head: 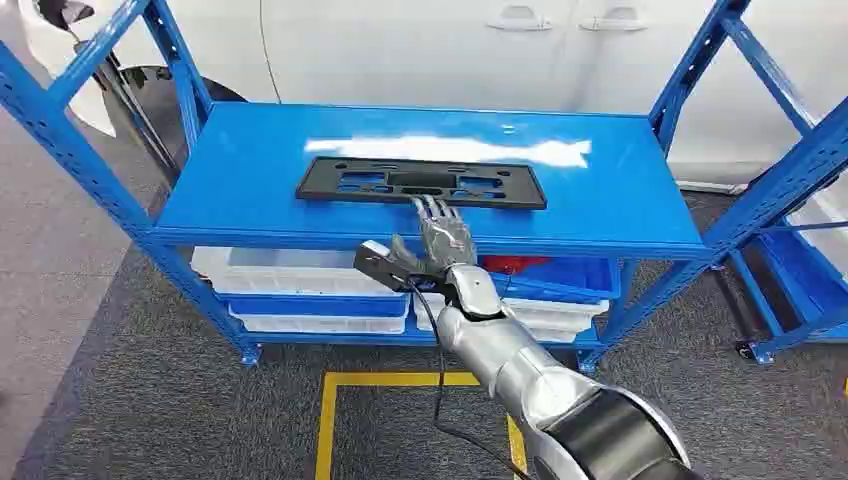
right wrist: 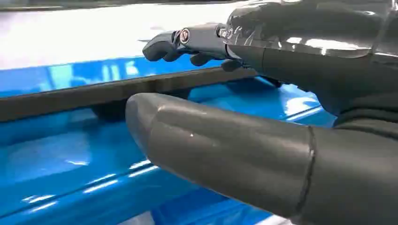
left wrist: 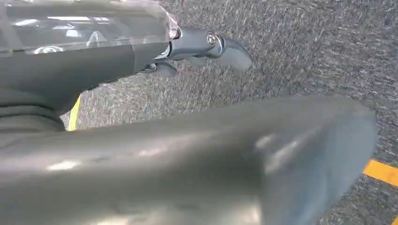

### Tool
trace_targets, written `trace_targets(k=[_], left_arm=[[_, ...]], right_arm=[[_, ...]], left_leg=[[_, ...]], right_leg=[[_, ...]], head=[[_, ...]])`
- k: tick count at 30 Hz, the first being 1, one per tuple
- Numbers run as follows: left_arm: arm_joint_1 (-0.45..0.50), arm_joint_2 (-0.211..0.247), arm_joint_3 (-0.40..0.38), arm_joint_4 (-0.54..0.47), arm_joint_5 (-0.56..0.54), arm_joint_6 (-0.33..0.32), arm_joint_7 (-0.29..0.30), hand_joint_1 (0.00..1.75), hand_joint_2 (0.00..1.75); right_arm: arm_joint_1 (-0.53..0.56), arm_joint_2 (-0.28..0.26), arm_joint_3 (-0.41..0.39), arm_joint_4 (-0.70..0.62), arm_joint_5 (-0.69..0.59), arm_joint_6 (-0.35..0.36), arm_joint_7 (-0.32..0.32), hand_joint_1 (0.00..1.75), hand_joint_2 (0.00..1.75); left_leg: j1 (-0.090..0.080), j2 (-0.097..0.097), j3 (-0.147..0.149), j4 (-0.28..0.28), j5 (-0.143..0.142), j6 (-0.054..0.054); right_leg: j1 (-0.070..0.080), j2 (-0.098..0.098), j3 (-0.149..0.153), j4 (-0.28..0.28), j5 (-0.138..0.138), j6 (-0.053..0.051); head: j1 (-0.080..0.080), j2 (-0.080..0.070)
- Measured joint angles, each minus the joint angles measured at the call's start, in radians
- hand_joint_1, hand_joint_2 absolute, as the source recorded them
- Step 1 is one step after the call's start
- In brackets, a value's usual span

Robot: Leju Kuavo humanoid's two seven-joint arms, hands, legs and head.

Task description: Take the parts from the cabinet and place them on the table.

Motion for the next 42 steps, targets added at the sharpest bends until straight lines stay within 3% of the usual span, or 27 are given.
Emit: trace_targets(k=[2, 3, 4, 7, 8, 9, 10, 12, 13, 14, 15, 17, 18, 19, 20, 22, 24, 25, 28, 29, 30, 31, 33, 35, 37, 40, 42], left_arm=[[-0.001, -0.001, 0.0, 0.0, 0.0, 0.0, 0.0, 0.0, 0.0], [-0.001, -0.002, -0.001, 0.0, 0.0, 0.0, 0.0, 0.0, 0.0], [-0.003, -0.003, -0.001, 0.0, 0.0, 0.0, 0.0, 0.0, 0.0], [-0.002, -0.003, -0.001, 0.0, 0.0, 0.001, 0.0, 0.0, 0.0], [-0.004, -0.003, -0.001, 0.0, -0.001, 0.001, 0.0, 0.0, 0.0], [-0.005, -0.003, -0.002, 0.0, -0.002, 0.001, 0.0, 0.0, 0.0], [-0.005, -0.004, -0.002, 0.0, -0.003, 0.001, 0.0, 0.0, 0.0], [-0.004, -0.004, -0.002, 0.0, -0.003, 0.001, 0.0, 0.0, 0.0], [-0.002, -0.004, -0.002, 0.0, -0.003, 0.002, 0.0, 0.0, 0.0], [-0.001, -0.003, -0.002, 0.0, -0.003, 0.002, 0.0, 0.0, 0.0], [0.0, -0.003, -0.002, 0.0, -0.003, 0.002, 0.0, 0.0, 0.0], [-0.001, -0.003, -0.002, 0.0, -0.003, 0.002, 0.0, 0.0, 0.0], [-0.001, -0.003, -0.002, 0.0, -0.003, 0.002, 0.0, 0.0, 0.0], [-0.002, -0.003, -0.003, 0.0, -0.003, 0.002, 0.0, 0.0, 0.0], [-0.004, -0.003, -0.003, 0.0, -0.003, 0.002, 0.0, 0.0, 0.0], [-0.002, -0.003, -0.003, 0.0, -0.003, 0.004, -0.002, 0.0, 0.0], [-0.002, -0.006, -0.003, 0.0, -0.003, 0.004, -0.002, 0.0, 0.0], [-0.004, -0.006, -0.003, 0.0, -0.003, 0.004, -0.003, 0.0, 0.0], [-0.005, -0.006, -0.003, 0.0, 0.0, 0.004, -0.005, 0.0, 0.0], [-0.003, -0.006, -0.002, 0.0, 0.0, 0.005, -0.006, 0.0, 0.0], [-0.001, -0.006, -0.002, 0.0, 0.001, 0.005, -0.006, 0.0, 0.0], [0.0, -0.006, -0.002, 0.0, 0.002, 0.005, -0.008, 0.0, 0.0], [0.0, -0.007, -0.002, 0.0, 0.002, 0.005, -0.011, 0.0, 0.0], [-0.001, -0.008, -0.002, 0.0, 0.002, 0.005, -0.015, 0.0, 0.0], [0.002, -0.008, -0.002, 0.0, 0.003, 0.005, -0.016, 0.0, 0.0], [0.0, -0.008, -0.002, 0.0, 0.003, 0.005, -0.017, 0.0, 0.0], [-0.001, -0.009, -0.002, 0.0, 0.002, 0.005, -0.017, 0.0, 0.0]], right_arm=[[-0.002, 0.0, -0.002, -0.001, -0.003, 0.0, -0.023, 0.0, 0.0], [-0.002, 0.0, -0.003, -0.001, -0.003, 0.0, -0.027, 0.0, 0.0], [-0.002, 0.001, -0.003, -0.001, -0.004, 0.0, -0.03, 0.0, 0.0], [-0.001, 0.001, -0.006, -0.001, -0.004, 0.0, -0.033, 0.0, 0.0], [-0.001, 0.002, -0.007, -0.003, -0.004, -0.001, -0.034, 0.0, 0.0], [-0.001, 0.003, -0.008, -0.006, -0.004, -0.002, -0.034, 0.0, 1.75], [-0.003, 0.005, -0.008, -0.006, -0.004, -0.002, -0.035, 0.0, 1.75], [-0.001, 0.007, -0.008, -0.006, -0.004, -0.002, -0.035, 0.0, 1.75], [0.002, 0.007, -0.008, -0.006, -0.001, -0.003, -0.038, 0.0, 1.75], [0.004, 0.008, -0.008, -0.006, 0.003, -0.005, -0.041, 0.0, 1.75], [0.004, 0.01, -0.008, -0.006, 0.01, -0.006, -0.041, 0.0, 1.75], [0.004, 0.013, -0.007, -0.006, 0.035, -0.021, -0.04, 0.0, 1.75], [0.004, 0.016, -0.005, -0.006, 0.056, -0.035, -0.035, 0.0, 1.75], [0.002, 0.017, 0.003, -0.006, 0.083, -0.056, -0.029, 0.0, 1.75], [0.001, 0.018, 0.016, -0.006, 0.126, -0.079, -0.018, 0.0, 1.75], [0.002, 0.019, 0.049, -0.006, 0.207, -0.118, 0.003, 0.0, 1.75], [0.0, 0.021, 0.081, -0.012, 0.256, -0.142, 0.015, 0.0, 1.75], [-0.002, 0.022, 0.095, -0.015, 0.274, -0.157, 0.018, 0.0, 1.75], [0.007, 0.024, 0.138, -0.014, 0.306, -0.181, 0.013, 0.0, 1.75], [0.012, 0.024, 0.146, -0.014, 0.307, -0.181, 0.005, 0.0, 1.75], [0.016, 0.026, 0.152, -0.014, 0.307, -0.182, -0.002, 0.0, 1.75], [0.017, 0.027, 0.155, -0.014, 0.306, -0.182, -0.005, 0.0, 1.75], [0.014, 0.03, 0.163, -0.014, 0.311, -0.185, -0.005, 0.0, 1.75], [0.012, 0.032, 0.171, -0.014, 0.327, -0.19, -0.001, 0.0, 1.75], [0.014, 0.032, 0.177, -0.014, 0.331, -0.191, 0.002, 0.0, 1.75], [0.011, 0.036, 0.182, -0.02, 0.337, -0.193, 0.004, 0.0, 1.75], [0.005, 0.039, 0.185, -0.02, 0.346, -0.193, 0.006, 0.0, 1.75]], left_leg=[[0.0, -0.002, 0.011, 0.0, -0.007, -0.005], [0.0, -0.002, 0.014, -0.001, -0.011, -0.009], [-0.006, -0.002, 0.013, 0.001, -0.015, -0.016], [-0.003, 0.0, 0.019, -0.01, -0.017, -0.033], [-0.004, 0.0, 0.023, -0.009, -0.022, -0.04], [-0.001, 0.002, 0.019, 0.012, -0.033, -0.042], [-0.002, 0.002, -0.004, 0.064, -0.062, -0.043], [-0.001, 0.002, -0.084, 0.217, -0.124, -0.048], [-0.001, 0.002, -0.123, 0.279, -0.138, -0.051], [-0.001, 0.003, -0.143, 0.299, -0.129, -0.051], [-0.001, 0.003, -0.134, 0.264, -0.092, -0.051], [-0.001, 0.004, -0.07, 0.11, 0.008, -0.046], [-0.001, 0.006, -0.036, 0.028, 0.044, -0.042], [-0.009, 0.006, -0.021, 0.015, 0.025, -0.039], [-0.008, 0.003, -0.018, 0.004, 0.019, -0.029], [-0.01, 0.001, -0.021, 0.003, 0.017, -0.022], [0.0, 0.002, -0.011, -0.007, 0.019, -0.012], [0.001, 0.001, -0.008, -0.009, 0.016, -0.006], [0.0, 0.002, -0.003, -0.008, 0.009, 0.002], [0.0, 0.001, 0.0, -0.008, 0.006, 0.001], [0.0, -0.001, 0.004, -0.008, 0.002, 0.001], [0.0, -0.002, 0.011, -0.008, -0.002, -0.001], [0.0, -0.004, 0.029, -0.008, -0.014, -0.008], [-0.005, -0.005, 0.03, -0.006, -0.021, -0.019], [-0.003, -0.002, 0.032, -0.014, -0.023, -0.032], [-0.001, 0.003, 0.047, -0.006, -0.039, -0.046], [-0.003, 0.003, -0.025, 0.133, -0.102, -0.049]], right_leg=[[0.001, 0.0, 0.075, -0.169, 0.098, -0.01], [0.004, 0.0, 0.105, -0.242, 0.121, -0.018], [0.012, 0.0, 0.116, -0.257, 0.108, -0.023], [0.016, 0.004, 0.118, -0.264, 0.102, -0.035], [0.006, 0.004, 0.129, -0.276, 0.105, -0.042], [0.005, 0.004, 0.14, -0.285, 0.104, -0.049], [0.004, 0.001, 0.145, -0.286, 0.1, -0.054], [0.007, 0.001, 0.153, -0.286, 0.094, -0.062], [0.009, 0.001, 0.155, -0.285, 0.09, -0.063], [0.01, 0.002, 0.157, -0.284, 0.087, -0.063], [0.01, 0.003, 0.163, -0.283, 0.082, -0.062], [0.01, 0.005, 0.177, -0.278, 0.07, -0.057], [0.01, 0.005, 0.183, -0.274, 0.061, -0.053], [0.019, 0.005, 0.181, -0.269, 0.056, -0.046], [0.017, 0.006, 0.176, -0.266, 0.055, -0.043], [0.016, 0.004, 0.179, -0.272, 0.054, -0.036], [0.016, 0.004, 0.18, -0.261, 0.039, -0.024], [0.015, 0.003, 0.163, -0.223, 0.018, -0.018], [0.006, 0.003, 0.031, 0.013, -0.069, -0.01], [0.003, 0.003, 0.004, 0.047, -0.065, -0.008], [0.0, 0.003, 0.002, 0.03, -0.034, -0.007], [-0.001, 0.003, 0.021, -0.029, 0.014, -0.009], [0.0, 0.003, 0.098, -0.212, 0.121, -0.02], [0.009, 0.003, 0.125, -0.267, 0.107, -0.026], [0.013, 0.005, 0.121, -0.264, 0.101, -0.032], [0.002, 0.005, 0.153, -0.294, 0.103, -0.045], [0.004, 0.003, 0.162, -0.296, 0.097, -0.054]], head=[[0.0, 0.0], [0.0, 0.0], [0.0, 0.0], [0.0, 0.0], [0.0, 0.0], [0.0, 0.0], [0.0, 0.0], [0.0, 0.0], [0.0, 0.0], [0.0, 0.0], [0.0, 0.0], [0.0, 0.0], [0.0, 0.0], [0.0, 0.0], [0.0, 0.0], [0.0, 0.0], [0.0, 0.0], [0.0, 0.0], [0.0, 0.0], [0.0, 0.0], [0.0, 0.0], [0.0, 0.0], [0.0, 0.0], [0.0, 0.0], [0.0, 0.0], [0.0, 0.0], [0.0, 0.0]])
